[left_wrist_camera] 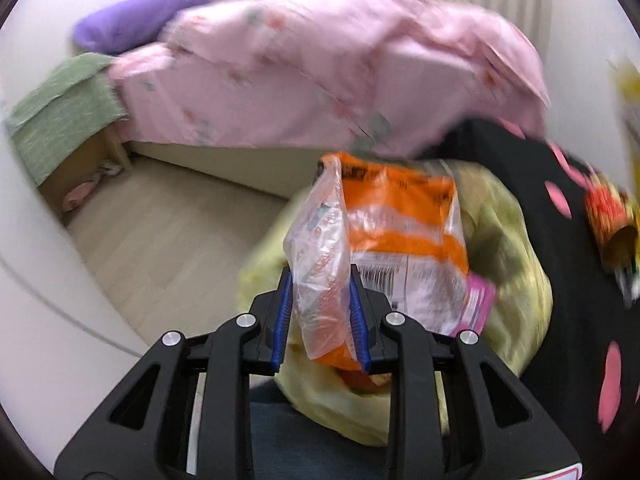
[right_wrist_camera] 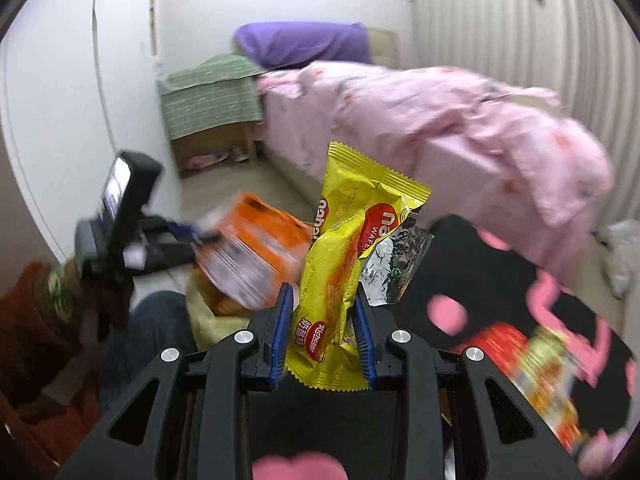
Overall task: Collect trash
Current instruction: 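Lower both wrappers into the yellow bin and open both grippers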
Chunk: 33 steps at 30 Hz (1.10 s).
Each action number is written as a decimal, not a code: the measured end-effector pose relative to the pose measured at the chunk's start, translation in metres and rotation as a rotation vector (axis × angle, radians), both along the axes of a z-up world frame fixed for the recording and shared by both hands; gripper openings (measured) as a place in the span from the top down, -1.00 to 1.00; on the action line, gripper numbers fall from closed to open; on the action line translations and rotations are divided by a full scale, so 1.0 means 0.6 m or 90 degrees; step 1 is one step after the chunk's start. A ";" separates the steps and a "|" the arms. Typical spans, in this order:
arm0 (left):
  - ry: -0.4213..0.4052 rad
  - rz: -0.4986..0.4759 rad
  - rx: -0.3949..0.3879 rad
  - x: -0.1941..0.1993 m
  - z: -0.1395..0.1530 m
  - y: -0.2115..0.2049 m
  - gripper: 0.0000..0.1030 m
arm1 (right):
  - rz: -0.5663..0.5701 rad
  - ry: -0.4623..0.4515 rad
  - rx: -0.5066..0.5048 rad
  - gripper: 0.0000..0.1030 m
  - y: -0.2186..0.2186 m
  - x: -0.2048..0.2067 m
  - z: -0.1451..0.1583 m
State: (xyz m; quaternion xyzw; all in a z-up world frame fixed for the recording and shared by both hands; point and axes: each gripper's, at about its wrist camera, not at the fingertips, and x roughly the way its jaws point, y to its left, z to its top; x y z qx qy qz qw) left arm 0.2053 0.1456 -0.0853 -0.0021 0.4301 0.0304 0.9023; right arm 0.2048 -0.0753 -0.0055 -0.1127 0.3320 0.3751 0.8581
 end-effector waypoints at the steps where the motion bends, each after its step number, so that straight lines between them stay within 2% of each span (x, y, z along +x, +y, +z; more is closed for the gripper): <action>1: 0.017 -0.023 -0.023 0.002 -0.007 -0.006 0.51 | 0.020 0.021 -0.002 0.44 0.020 0.020 -0.010; 3: 0.049 -0.064 -0.091 0.002 -0.019 -0.011 0.52 | 0.054 0.064 -0.021 0.44 0.057 0.052 -0.035; 5: 0.054 -0.056 -0.118 0.003 -0.023 0.001 0.52 | 0.088 0.111 -0.063 0.45 0.101 0.080 -0.074; 9: 0.054 -0.027 -0.139 0.006 -0.024 0.030 0.53 | 0.126 0.181 -0.155 0.44 0.177 0.118 -0.148; 12: 0.066 -0.019 -0.155 0.010 -0.033 0.041 0.53 | 0.126 0.223 -0.186 0.44 0.207 0.143 -0.185; 15: 0.071 -0.029 -0.161 0.011 -0.038 0.034 0.53 | 0.126 0.229 -0.229 0.44 0.223 0.164 -0.212; 19: 0.071 -0.031 -0.173 0.023 -0.048 0.027 0.53 | 0.115 0.246 -0.200 0.45 0.202 0.170 -0.206; 26: 0.057 -0.018 -0.207 0.038 -0.049 0.031 0.53 | 0.111 0.193 -0.174 0.44 0.171 0.137 -0.188; 33: 0.055 -0.011 -0.233 0.039 -0.053 0.036 0.53 | 0.069 0.188 -0.102 0.44 0.143 0.122 -0.164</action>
